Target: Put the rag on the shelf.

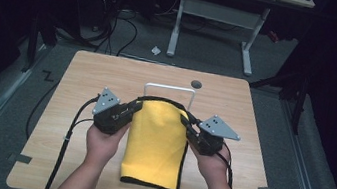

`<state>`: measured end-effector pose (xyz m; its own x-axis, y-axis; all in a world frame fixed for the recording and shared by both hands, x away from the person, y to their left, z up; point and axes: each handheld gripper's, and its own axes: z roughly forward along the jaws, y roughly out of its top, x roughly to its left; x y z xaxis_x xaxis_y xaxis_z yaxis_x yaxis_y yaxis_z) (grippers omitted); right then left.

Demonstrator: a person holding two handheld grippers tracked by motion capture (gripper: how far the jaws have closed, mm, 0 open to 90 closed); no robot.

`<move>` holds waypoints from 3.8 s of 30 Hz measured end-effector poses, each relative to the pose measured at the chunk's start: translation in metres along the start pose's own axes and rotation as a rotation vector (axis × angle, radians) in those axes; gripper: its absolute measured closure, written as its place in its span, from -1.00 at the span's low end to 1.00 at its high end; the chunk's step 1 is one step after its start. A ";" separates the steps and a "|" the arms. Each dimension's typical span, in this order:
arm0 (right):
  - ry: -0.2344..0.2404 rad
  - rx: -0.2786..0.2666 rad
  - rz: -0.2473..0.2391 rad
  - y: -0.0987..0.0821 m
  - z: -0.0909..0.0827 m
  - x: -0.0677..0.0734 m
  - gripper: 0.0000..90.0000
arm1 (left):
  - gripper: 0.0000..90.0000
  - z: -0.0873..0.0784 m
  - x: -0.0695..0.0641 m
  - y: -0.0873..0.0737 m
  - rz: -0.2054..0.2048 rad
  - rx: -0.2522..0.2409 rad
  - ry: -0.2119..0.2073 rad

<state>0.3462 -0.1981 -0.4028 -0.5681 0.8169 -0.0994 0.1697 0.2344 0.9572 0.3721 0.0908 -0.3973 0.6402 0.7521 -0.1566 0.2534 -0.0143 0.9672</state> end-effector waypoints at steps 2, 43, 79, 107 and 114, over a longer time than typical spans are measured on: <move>-0.003 -0.015 0.000 0.006 -0.002 -0.001 0.74 | 0.86 -0.001 -0.002 0.007 0.005 -0.010 0.001; -0.068 -0.149 -0.016 0.089 -0.018 -0.033 0.74 | 0.87 0.004 -0.005 0.098 0.166 -0.128 0.002; -0.048 0.055 -0.012 0.073 0.103 -0.113 0.74 | 0.84 0.115 0.085 0.083 0.137 0.123 0.052; 0.032 0.189 0.099 0.026 0.129 -0.126 0.72 | 0.88 0.130 0.103 0.018 -0.016 0.260 -0.001; 0.045 0.201 0.141 0.014 0.128 -0.128 0.72 | 0.88 0.131 0.102 -0.002 -0.039 0.267 -0.027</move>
<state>0.5244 -0.2315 -0.4113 -0.5620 0.8257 0.0482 0.4044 0.2236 0.8868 0.5317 0.0815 -0.4416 0.6442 0.7379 -0.2014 0.4581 -0.1613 0.8741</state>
